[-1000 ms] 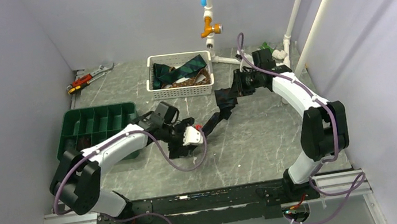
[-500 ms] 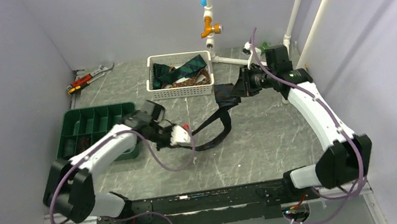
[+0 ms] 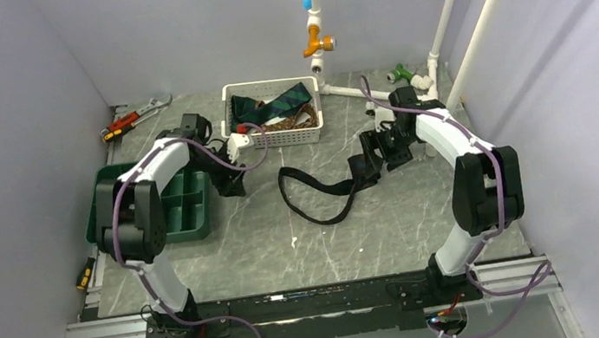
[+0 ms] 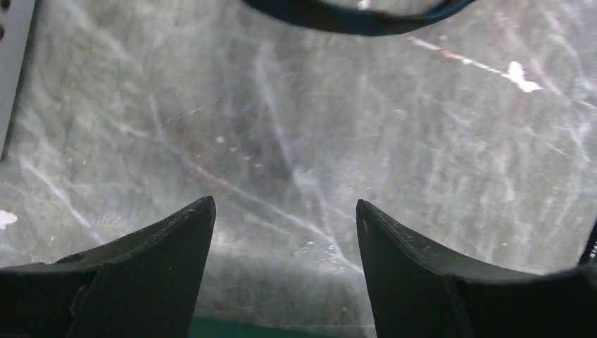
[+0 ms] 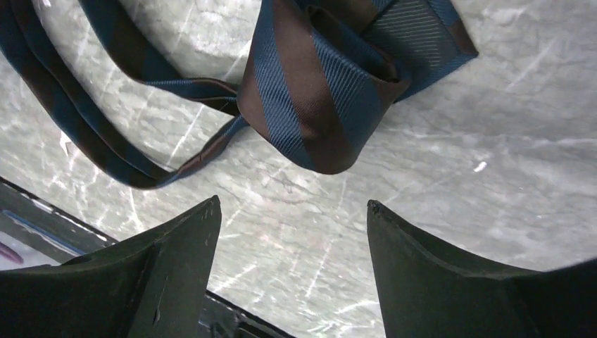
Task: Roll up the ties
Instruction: Place the tie at the center of the board.
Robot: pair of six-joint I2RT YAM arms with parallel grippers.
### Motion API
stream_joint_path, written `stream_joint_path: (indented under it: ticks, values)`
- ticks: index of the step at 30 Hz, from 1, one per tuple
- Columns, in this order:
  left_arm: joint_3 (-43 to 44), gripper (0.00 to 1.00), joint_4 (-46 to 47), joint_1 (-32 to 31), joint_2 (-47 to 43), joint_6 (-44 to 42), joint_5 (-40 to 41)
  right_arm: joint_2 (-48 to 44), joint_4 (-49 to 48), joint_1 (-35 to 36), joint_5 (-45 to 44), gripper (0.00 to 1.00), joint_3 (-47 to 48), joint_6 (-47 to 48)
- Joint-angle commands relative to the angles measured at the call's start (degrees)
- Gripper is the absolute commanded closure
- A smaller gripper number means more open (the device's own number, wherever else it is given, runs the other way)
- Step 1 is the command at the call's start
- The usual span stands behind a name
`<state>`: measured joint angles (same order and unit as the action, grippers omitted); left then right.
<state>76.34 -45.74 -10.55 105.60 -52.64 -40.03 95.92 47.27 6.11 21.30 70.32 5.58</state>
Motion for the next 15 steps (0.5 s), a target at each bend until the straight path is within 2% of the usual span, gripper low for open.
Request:
stream_joint_path:
  ticks: [1, 4, 7, 11, 15]
  values:
    - [-1.88, 0.24, -0.89, -5.84, -9.22, -2.91, -5.04, -5.03, 3.55, -0.59, 0.65, 0.27, 2.90, 8.36]
    - [-4.89, 0.28, 0.75, -12.03, -10.80, -7.83, -3.99, -4.04, 3.01, -0.34, 2.31, 0.35, 3.87, 11.67]
    - [-7.63, 0.25, 4.18, -18.83, -10.70, -11.84, -2.15, -0.53, 2.48, 1.66, 2.51, 0.35, 6.13, 12.83]
    - [-7.47, 0.19, 9.67, -26.31, -6.73, -13.01, 2.80, 4.60, 1.17, 4.97, 1.66, 0.28, 10.49, 13.65]
    - [-5.86, 0.17, 11.10, -29.79, -2.08, -15.18, 7.14, 9.53, 1.21, 7.60, 0.03, 0.23, 12.94, 15.76]
